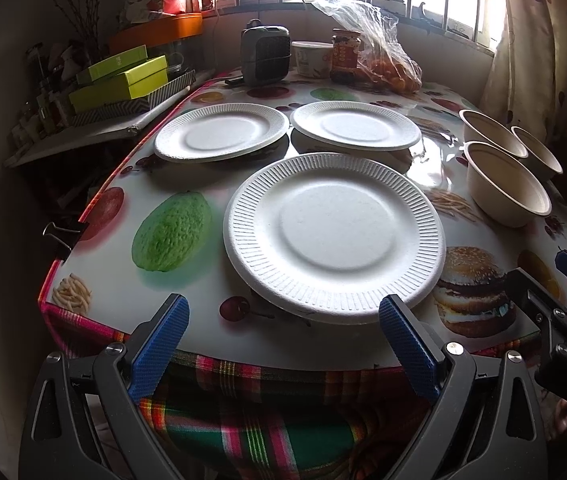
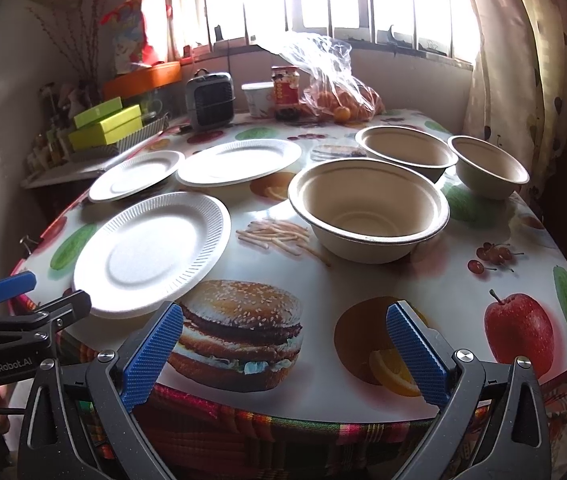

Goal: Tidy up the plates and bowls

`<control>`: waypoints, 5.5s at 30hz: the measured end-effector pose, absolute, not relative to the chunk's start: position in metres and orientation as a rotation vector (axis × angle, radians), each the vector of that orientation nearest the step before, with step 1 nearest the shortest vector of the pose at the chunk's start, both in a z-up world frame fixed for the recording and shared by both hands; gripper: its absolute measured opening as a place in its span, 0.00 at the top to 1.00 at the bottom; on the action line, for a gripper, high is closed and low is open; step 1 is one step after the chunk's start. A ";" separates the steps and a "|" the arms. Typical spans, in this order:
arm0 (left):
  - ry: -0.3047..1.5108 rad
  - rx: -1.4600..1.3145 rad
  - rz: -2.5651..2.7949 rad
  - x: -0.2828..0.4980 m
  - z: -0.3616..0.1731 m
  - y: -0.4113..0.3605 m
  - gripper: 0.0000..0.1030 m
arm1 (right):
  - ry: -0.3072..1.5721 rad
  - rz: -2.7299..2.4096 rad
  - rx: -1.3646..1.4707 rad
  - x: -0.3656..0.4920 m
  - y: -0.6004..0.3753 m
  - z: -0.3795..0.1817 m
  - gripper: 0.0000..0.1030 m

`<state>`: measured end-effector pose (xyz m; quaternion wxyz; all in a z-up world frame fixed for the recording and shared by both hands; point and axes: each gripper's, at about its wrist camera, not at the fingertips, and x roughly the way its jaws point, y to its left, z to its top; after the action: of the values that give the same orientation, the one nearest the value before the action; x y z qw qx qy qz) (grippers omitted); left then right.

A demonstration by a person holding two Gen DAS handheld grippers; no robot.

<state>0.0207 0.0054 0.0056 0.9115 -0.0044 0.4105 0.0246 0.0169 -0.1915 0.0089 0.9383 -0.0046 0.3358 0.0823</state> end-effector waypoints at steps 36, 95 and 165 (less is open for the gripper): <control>0.812 -0.188 0.131 0.099 0.054 0.129 0.07 | 0.628 0.406 -0.122 0.147 -0.112 0.098 0.01; 1.042 -0.364 0.130 0.229 -0.006 0.192 0.62 | 1.044 0.810 -0.280 0.352 0.018 -0.007 0.76; 0.977 -0.309 -0.005 0.148 0.045 0.134 0.73 | 0.979 0.745 -0.151 0.219 -0.079 0.067 0.76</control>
<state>0.1484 0.1336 0.0454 0.8715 -0.1480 0.4675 -0.0025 0.2195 -0.0791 0.0666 0.8141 -0.0707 0.4588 0.3490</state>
